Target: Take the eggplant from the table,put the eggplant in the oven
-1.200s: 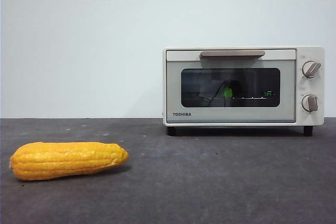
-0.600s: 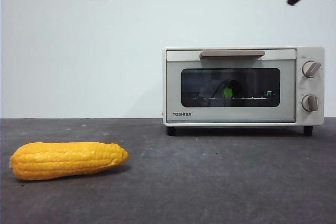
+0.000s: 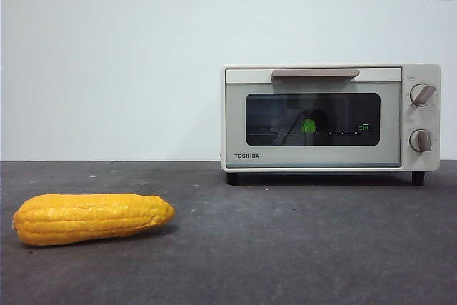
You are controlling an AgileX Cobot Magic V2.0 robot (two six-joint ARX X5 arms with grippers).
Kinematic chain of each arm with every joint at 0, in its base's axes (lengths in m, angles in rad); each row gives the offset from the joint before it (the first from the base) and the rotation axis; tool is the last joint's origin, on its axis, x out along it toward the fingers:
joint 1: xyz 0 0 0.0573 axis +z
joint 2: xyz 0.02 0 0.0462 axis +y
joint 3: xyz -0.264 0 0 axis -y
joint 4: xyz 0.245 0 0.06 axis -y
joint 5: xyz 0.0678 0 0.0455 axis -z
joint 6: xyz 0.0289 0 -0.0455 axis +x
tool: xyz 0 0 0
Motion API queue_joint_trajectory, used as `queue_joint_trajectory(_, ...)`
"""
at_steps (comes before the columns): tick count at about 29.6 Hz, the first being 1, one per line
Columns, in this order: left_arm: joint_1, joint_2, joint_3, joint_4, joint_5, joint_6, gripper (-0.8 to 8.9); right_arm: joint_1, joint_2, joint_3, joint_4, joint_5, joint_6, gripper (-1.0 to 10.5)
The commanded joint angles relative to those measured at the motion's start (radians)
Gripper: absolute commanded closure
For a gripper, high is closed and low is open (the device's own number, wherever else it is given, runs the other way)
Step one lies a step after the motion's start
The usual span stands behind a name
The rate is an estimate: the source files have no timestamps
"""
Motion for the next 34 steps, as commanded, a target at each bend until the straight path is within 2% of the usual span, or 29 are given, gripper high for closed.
queue_joint_trajectory(1, 0.003, 0.0, -0.008, 0.009, 0.003, -0.005, 8.16, -0.002, -0.04, 0.001, 0.009, 0.008, -0.097, 9.5)
queue_joint_trajectory(7, 0.003, 0.0, -0.008, 0.009, 0.003, -0.005, 8.16, -0.031, -0.142, 0.0, 0.014, 0.008, -0.119, 9.5)
queue_joint_trajectory(19, 0.003, 0.0, -0.008, 0.009, 0.003, -0.005, 8.16, -0.185, -0.361, -0.002, 0.011, 0.008, -0.092, 9.5)
queue_joint_trajectory(24, 0.003, 0.0, -0.008, 0.009, 0.003, -0.005, 8.16, -0.21, -0.439, -0.019, 0.008, 0.008, -0.087, 9.5)
queue_joint_trajectory(29, 0.003, 0.0, -0.008, 0.009, 0.003, -0.005, 8.16, -0.21, -0.545, -0.121, 0.022, 0.008, -0.087, 9.5)
queue_joint_trajectory(34, 0.003, 0.0, -0.008, 0.009, 0.003, -0.005, 8.16, -0.21, -0.662, -0.312, 0.122, 0.008, -0.087, 9.5)
